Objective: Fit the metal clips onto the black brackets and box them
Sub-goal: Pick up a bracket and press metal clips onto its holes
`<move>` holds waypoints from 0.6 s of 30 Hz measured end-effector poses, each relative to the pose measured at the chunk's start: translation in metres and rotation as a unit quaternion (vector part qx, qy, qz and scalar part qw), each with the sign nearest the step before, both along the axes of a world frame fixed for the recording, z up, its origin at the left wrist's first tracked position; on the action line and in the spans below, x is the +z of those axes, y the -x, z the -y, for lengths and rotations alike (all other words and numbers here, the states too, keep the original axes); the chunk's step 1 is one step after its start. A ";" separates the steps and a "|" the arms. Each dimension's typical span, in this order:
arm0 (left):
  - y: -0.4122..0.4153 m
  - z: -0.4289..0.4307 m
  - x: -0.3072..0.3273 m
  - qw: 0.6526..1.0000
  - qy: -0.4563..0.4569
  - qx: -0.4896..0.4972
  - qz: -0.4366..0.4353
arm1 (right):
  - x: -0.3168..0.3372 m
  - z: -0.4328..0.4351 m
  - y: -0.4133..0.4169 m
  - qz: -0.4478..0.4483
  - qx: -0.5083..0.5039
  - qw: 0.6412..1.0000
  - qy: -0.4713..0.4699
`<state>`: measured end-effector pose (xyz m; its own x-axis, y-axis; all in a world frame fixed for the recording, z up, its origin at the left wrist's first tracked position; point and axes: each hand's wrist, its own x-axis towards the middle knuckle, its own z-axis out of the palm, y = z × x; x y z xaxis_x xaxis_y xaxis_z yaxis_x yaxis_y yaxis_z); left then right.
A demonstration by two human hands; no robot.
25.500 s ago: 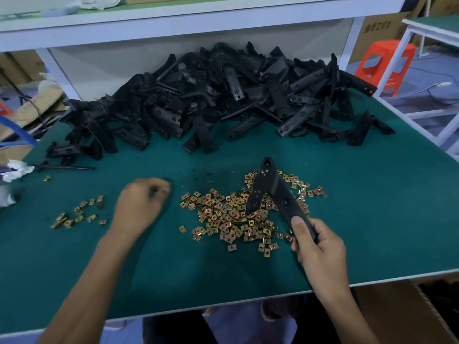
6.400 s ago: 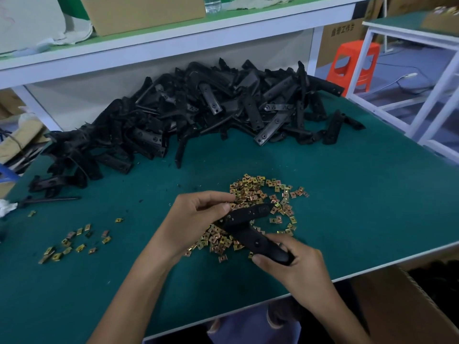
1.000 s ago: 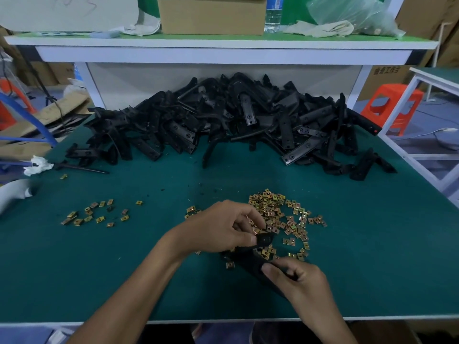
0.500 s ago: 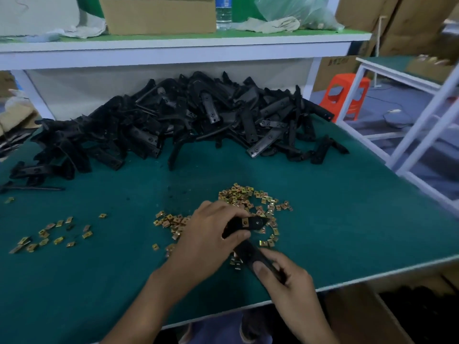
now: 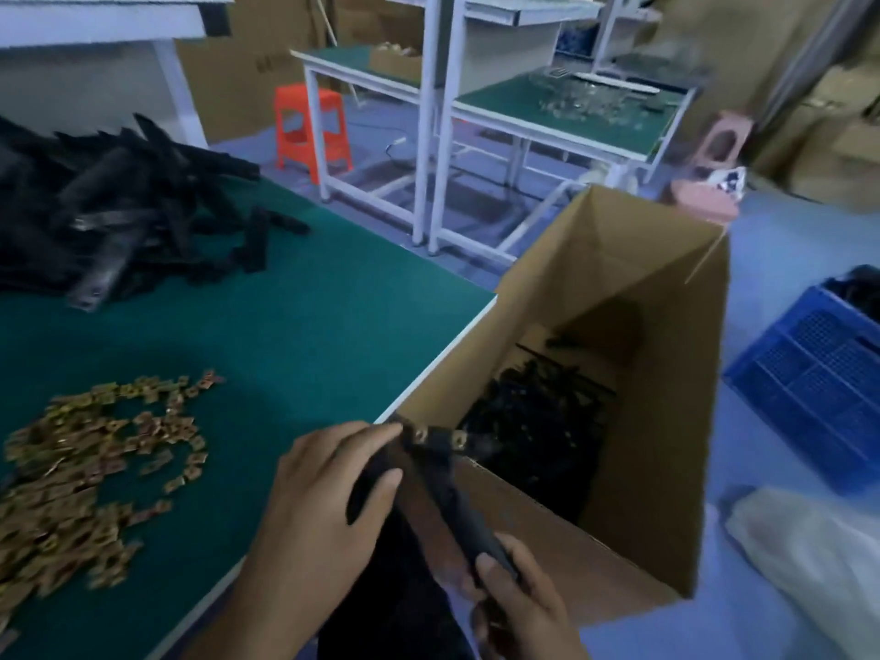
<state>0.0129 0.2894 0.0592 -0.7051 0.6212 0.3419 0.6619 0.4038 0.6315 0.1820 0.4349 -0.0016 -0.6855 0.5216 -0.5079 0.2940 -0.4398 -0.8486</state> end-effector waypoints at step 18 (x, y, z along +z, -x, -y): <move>0.035 0.150 -0.008 0.951 -0.015 0.297 0.078 | 0.034 0.054 0.121 -0.065 0.185 0.946 -0.260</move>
<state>-0.0225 0.1395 0.0514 -0.9723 0.0880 0.2166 0.2200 0.6579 0.7202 0.0613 0.3810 0.0325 -0.9089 0.3898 -0.1481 0.2249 0.1593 -0.9613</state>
